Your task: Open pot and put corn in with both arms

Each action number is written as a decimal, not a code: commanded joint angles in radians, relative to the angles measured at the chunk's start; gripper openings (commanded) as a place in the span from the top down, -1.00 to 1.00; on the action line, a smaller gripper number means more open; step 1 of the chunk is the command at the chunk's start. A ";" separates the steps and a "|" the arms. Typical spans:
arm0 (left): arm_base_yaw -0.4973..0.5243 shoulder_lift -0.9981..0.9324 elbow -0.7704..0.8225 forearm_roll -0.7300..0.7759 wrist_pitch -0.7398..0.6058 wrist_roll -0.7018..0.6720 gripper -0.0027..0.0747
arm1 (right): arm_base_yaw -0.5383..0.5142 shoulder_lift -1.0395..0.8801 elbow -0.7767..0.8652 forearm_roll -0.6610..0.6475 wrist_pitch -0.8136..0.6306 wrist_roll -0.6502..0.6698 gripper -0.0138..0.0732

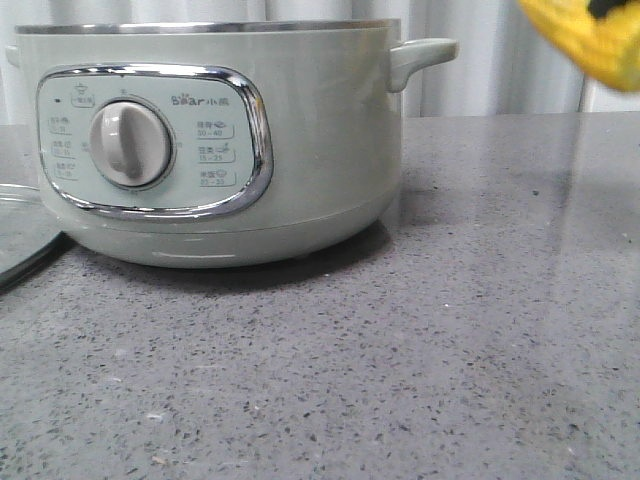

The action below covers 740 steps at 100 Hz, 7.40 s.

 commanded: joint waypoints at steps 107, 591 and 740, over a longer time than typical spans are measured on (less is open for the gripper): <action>-0.008 0.003 -0.037 -0.005 -0.066 -0.009 0.98 | 0.364 0.400 -0.448 0.155 -0.227 -0.043 -0.10; 0.012 -0.486 0.356 -0.182 0.584 0.109 0.98 | 0.358 -1.267 0.906 -0.403 -0.676 -0.032 0.85; 0.012 -0.486 0.356 -0.182 0.584 0.109 0.98 | -0.259 -1.301 1.313 -0.212 -1.037 0.047 0.85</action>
